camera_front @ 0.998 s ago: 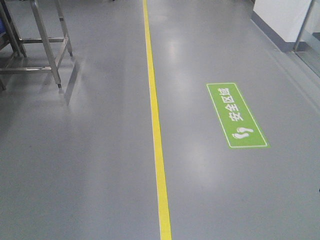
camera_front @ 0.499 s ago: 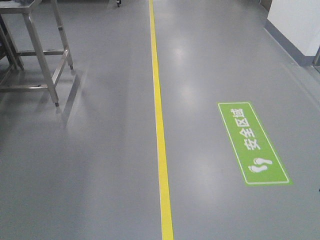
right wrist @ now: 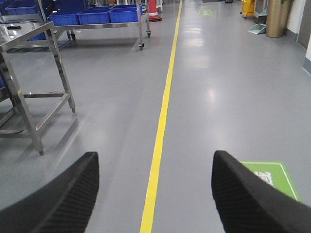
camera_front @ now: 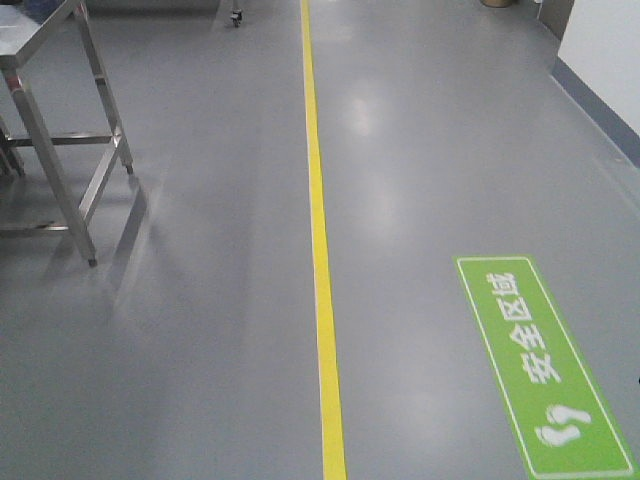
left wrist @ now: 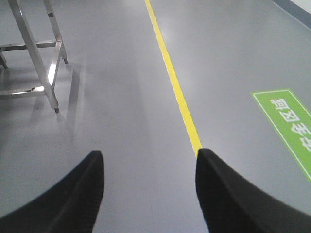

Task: Move and align brake pads A on conveyor
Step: 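Drive along the yellow floor line with both grippers empty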

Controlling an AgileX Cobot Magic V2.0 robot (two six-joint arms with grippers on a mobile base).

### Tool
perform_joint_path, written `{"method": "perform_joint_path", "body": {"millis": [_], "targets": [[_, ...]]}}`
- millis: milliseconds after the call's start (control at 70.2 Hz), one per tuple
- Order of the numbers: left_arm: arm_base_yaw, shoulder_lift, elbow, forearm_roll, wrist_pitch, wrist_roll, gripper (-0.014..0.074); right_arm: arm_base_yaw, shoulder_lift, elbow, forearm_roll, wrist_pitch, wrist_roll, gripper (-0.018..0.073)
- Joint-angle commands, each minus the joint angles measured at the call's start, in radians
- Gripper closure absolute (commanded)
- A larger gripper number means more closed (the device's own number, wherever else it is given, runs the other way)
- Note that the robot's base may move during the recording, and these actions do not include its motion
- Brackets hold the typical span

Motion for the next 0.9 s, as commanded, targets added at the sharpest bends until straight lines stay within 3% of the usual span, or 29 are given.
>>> {"method": "perform_joint_path", "body": {"millis": [0, 884], "targets": [[-0.003, 0.008, -0.024, -0.001, -0.067, -0.005, 0.0203, -0.002, 0.011, -0.024, 0.002, -0.077, -0.007, 0.0090], [-0.003, 0.008, -0.024, -0.001, -0.067, -0.005, 0.0203, -0.002, 0.011, -0.024, 0.002, -0.075, -0.007, 0.0090]]}}
